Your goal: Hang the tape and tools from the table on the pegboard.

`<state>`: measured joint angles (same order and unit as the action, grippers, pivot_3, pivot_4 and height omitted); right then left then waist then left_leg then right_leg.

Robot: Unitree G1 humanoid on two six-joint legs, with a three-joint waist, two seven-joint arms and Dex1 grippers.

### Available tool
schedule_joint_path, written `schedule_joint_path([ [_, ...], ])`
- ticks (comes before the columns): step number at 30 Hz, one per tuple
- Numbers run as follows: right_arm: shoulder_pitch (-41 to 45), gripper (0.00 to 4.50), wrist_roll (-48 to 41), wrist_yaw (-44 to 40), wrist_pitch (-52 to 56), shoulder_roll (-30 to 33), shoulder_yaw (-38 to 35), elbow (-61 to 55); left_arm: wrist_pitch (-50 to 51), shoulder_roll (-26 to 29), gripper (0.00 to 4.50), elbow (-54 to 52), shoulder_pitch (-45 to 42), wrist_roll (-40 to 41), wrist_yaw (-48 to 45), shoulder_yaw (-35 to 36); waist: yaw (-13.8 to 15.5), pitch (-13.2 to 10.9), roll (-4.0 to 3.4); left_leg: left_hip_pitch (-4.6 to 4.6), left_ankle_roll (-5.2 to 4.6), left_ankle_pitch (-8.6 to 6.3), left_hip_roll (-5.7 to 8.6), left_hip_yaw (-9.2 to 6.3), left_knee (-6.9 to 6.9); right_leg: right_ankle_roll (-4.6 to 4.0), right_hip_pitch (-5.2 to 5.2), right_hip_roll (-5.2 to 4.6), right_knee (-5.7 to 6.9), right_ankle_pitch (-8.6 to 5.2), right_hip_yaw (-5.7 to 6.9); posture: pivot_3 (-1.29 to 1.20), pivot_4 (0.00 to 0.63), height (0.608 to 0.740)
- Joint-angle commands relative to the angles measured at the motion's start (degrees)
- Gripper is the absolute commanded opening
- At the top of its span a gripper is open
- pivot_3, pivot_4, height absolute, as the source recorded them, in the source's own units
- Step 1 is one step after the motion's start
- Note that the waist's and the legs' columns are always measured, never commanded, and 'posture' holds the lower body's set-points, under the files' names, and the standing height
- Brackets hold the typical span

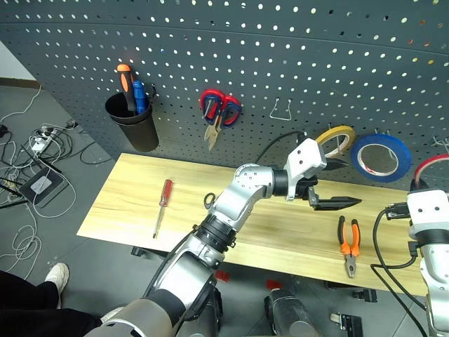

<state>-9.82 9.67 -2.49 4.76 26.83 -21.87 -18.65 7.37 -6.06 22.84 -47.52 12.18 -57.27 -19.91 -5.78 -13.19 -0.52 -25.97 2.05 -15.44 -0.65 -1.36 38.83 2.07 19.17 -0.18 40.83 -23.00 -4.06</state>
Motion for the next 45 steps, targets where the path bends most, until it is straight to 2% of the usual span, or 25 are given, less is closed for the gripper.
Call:
schedule_joint_path([
  [1,1.29,0.03,-1.02,-0.31,-1.17,0.93,-2.6,0.49,-1.78,-1.6,4.5,0.22,-1.78,-0.13,-0.68,-0.26,-0.43,0.01,-0.01,-0.01,0.0,0.0,0.02,0.01,0.0,0.0,-0.01,0.02,0.0,0.0,0.0,-0.22,0.169,0.74],
  [17,10.21,0.03,-10.62,-6.59,0.13,2.44,-3.97,12.11,-3.4,-3.5,4.5,4.24,-4.36,-0.23,0.08,0.24,-0.91,0.1,-0.15,-0.02,-0.09,0.0,0.0,0.14,0.12,0.0,-0.46,0.12,0.13,0.0,-0.03,-0.22,0.188,0.74],
  [20,11.0,0.77,-11.34,-6.31,0.99,2.71,-4.68,13.34,-3.3,-3.55,4.5,4.38,-4.52,-0.14,0.25,0.21,-0.91,0.1,-0.14,0.0,-0.15,0.03,-0.02,0.09,0.13,0.0,-0.58,0.09,0.09,0.0,-0.04,-0.22,0.194,0.74],
  [26,10.81,2.59,-10.96,-4.76,1.8,2.72,-5.3,14.02,-3.93,-3.87,4.5,5.63,-5.51,-0.32,0.58,0.37,-0.91,0.1,-0.15,0.1,-0.2,0.04,-0.03,0.04,0.14,0.01,-0.88,0.1,0.0,0.0,-0.02,-0.22,0.197,0.74],
  [31,6.41,4.29,-11.48,-4.53,5.15,0.97,-5.81,10.21,-4.38,-3.68,4.5,5.92,-5.17,-0.32,0.4,0.25,-0.85,0.1,-0.14,0.06,-0.21,0.05,-0.02,0.05,0.13,0.01,-0.95,0.1,0.01,-0.01,-0.02,-0.22,0.206,0.74],
  [32,5.01,4.48,-11.73,-4.59,6.4,0.5,-5.87,8.52,-4.34,-3.39,4.5,5.5,-4.57,-0.35,0.27,0.07,-0.83,0.1,-0.14,0.07,-0.22,0.05,-0.02,0.05,0.13,0.01,-0.97,0.1,0.01,-0.01,-0.02,-0.22,0.212,0.74],
  [39,-4.23,4.48,-16.06,-5.51,22.51,-3.55,-7.01,-8.38,-2.96,1.92,4.5,-1.23,3.81,-1.09,-2.21,-2.0,-0.97,0.09,-0.13,0.07,-0.23,0.06,-0.04,0.09,0.09,0.04,-1.02,0.18,0.0,-0.02,-0.05,-0.23,0.242,0.74],
  [41,-5.2,4.48,-17.53,-6.09,27.6,-3.64,-6.82,-12.24,-2.29,3.92,4.5,-3.77,6.27,-1.42,-3.07,-2.65,-1.18,0.03,-0.07,0.09,-0.23,0.06,-0.08,0.06,0.09,0.03,-1.06,0.27,0.01,-0.02,-0.08,-0.23,0.265,0.74],
  [45,-2.8,4.48,-20.84,-5.93,43.37,-3.75,-3.99,-18.69,-0.19,11.4,4.5,-10.35,13.27,-1.97,-5.63,-3.63,-1.91,-0.07,0.05,0.11,-0.23,0.06,-0.16,0.0,0.09,0.03,-1.07,0.36,-0.03,-0.02,-0.15,-0.23,0.296,0.74],
])
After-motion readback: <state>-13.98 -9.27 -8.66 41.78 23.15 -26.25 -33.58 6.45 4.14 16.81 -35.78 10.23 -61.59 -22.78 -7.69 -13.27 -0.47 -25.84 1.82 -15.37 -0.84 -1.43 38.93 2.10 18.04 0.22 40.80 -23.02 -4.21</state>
